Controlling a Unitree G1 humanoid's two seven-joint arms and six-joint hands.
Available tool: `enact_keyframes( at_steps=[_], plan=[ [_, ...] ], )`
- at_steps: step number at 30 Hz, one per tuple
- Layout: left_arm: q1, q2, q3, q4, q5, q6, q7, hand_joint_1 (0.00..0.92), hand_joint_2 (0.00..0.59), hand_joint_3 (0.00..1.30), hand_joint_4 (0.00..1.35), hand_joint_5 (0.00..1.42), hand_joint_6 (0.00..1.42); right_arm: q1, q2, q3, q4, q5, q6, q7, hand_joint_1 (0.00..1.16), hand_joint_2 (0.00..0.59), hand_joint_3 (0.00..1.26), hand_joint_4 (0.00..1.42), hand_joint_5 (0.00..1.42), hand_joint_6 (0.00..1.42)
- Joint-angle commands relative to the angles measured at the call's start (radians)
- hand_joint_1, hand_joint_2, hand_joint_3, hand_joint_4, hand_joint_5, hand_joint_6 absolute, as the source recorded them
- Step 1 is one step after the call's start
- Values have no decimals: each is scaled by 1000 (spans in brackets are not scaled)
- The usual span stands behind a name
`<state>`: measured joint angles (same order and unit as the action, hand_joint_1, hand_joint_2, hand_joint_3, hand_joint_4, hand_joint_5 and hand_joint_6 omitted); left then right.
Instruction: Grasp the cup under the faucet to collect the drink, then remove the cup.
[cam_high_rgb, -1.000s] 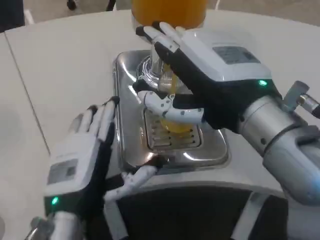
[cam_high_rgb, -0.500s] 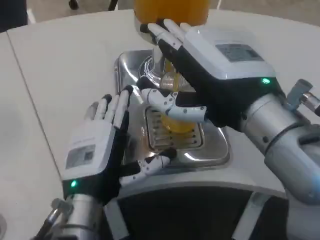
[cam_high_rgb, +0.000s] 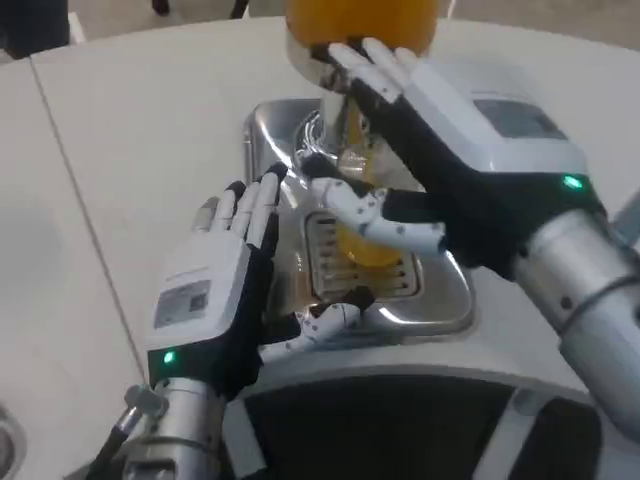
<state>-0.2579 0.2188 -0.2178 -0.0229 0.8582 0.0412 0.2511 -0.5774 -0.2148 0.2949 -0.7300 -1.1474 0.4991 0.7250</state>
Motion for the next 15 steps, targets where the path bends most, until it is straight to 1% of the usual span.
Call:
enact_keyframes(
  at_steps=[1,3,4,6,7,8,9,10,11,12,13,14,15],
  plan=[
    [-12,-6,-13,13,-2,14,9,284,90,0,0,0,10,150,60,-31,-72,16,-44,-149,372,518,14,0,0,48],
    [-16,-7,-20,15,5,19,8,287,89,0,0,0,10,204,78,-43,-80,31,-68,-215,394,527,13,0,0,33],
    [-18,-6,-23,16,6,21,8,288,88,0,0,0,10,210,74,-50,-73,43,-77,-212,397,527,12,0,0,33],
    [-21,-6,-27,17,3,22,7,290,88,0,0,0,10,228,73,-57,-64,41,-85,-207,401,522,2,0,0,33],
    [-21,-5,-28,17,2,22,7,290,85,0,0,0,10,234,66,-63,-63,44,-90,-198,403,521,0,0,0,33],
    [-22,-5,-31,18,-2,20,6,281,78,0,0,0,10,250,58,-71,-68,47,-103,-204,403,520,0,0,0,33],
    [-23,-4,-33,19,-6,18,5,253,69,0,0,0,10,261,52,-78,-72,51,-114,-208,404,519,0,0,0,33],
    [-24,-3,-34,20,-8,17,4,184,76,0,0,0,10,282,40,-93,-84,63,-130,-212,405,517,0,0,0,33],
    [-24,-3,-35,21,-14,14,5,140,91,0,0,0,10,316,25,-110,-102,75,-155,-228,405,516,0,0,0,33],
    [-24,-4,-36,23,-15,15,6,106,125,0,0,0,16,339,17,-123,-113,84,-173,-238,406,516,0,0,0,33],
    [-25,-4,-37,24,-16,16,7,50,148,0,0,0,21,378,-5,-143,-129,105,-205,-251,406,515,0,0,0,33],
    [-25,-5,-39,25,-10,23,15,18,159,0,0,0,24,432,-16,-172,-149,142,-243,-285,407,514,0,0,0,33],
    [-26,-5,-41,25,-5,29,20,10,161,0,0,0,24,469,-23,-192,-162,171,-271,-309,407,515,0,0,0,33]
  ],
)
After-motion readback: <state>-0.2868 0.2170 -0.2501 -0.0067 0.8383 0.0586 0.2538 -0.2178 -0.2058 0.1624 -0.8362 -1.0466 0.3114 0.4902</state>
